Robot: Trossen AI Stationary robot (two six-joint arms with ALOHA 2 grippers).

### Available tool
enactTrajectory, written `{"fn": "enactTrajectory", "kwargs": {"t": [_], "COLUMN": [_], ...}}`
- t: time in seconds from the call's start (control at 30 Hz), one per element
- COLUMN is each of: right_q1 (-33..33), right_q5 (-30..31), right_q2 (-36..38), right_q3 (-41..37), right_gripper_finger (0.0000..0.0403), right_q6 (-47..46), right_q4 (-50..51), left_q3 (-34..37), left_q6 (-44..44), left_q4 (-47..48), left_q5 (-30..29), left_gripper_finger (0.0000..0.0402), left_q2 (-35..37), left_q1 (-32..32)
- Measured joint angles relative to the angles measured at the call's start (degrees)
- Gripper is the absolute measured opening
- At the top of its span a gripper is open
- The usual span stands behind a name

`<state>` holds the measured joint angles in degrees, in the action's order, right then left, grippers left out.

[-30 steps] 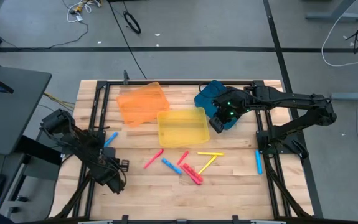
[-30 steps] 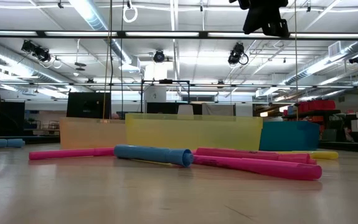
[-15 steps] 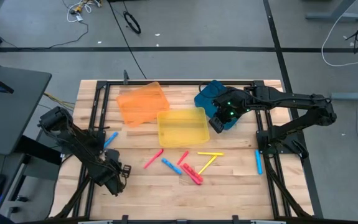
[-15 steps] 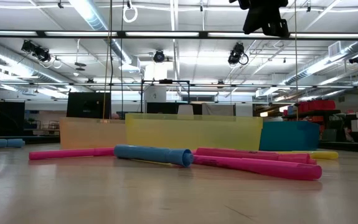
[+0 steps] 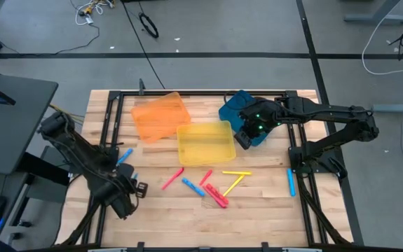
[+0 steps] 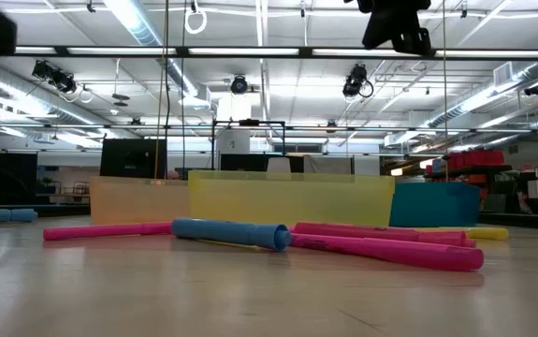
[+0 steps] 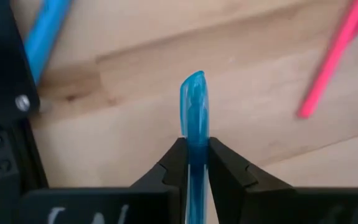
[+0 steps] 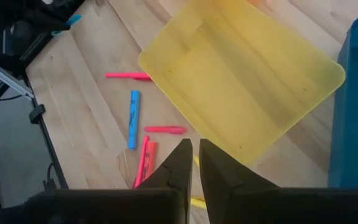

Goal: Pick & Place Markers
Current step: Put the blue pen into the blue bin

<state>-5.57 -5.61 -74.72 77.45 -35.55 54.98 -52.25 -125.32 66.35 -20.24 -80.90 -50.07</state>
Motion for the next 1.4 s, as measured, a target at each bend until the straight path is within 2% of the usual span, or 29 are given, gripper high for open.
{"fn": "enactTrajectory", "kwargs": {"t": [0.17,0.33,0.53,0.7,0.9,1.1,1.27,1.4], "right_q1": [-0.02,-0.02,-0.02,-0.02,-0.02,-0.88,-2.85,-4.2], "right_q5": [-0.31,-2.21,-2.91,-2.89,-2.82,-2.9,-2.84,-2.99], "right_q2": [0.0,0.0,0.02,0.02,0.02,0.02,0.02,0.02], "right_q3": [0.0,0.02,0.02,0.02,0.02,0.02,0.02,0.02], "right_gripper_finger": [0.0034,0.0034,0.0034,0.0034,0.0034,0.0034,0.0034,0.0034], "right_q6": [0.0,0.11,0.2,0.39,2.23,3.23,3.34,4.42], "right_q4": [-2.55,-5.59,-6.61,-7.42,-13.13,-22.12,-28.27,-33.74], "left_q3": [-6.03,-13.36,-22.08,-27.98,-31.8,-32.17,-32.17,-32.17], "left_q6": [0.07,4.5,16.49,32.43,54.75,76.66,92.26,101.13], "left_q4": [10.46,17.69,18.06,11.82,-1.49,-19.86,-34.38,-42.65], "left_q5": [-7.22,-20.14,-35.54,-42.38,-44.12,-43.73,-39.27,-34.76], "left_gripper_finger": [0.0042,0.0045,0.0042,0.0044,0.0045,0.0046,0.0047,0.0047], "left_q2": [3.07,6.04,6.91,6.89,6.87,6.86,6.77,6.67], "left_q1": [2.59,7.1,14.46,19.88,24.65,29.06,32.73,35.36]}}
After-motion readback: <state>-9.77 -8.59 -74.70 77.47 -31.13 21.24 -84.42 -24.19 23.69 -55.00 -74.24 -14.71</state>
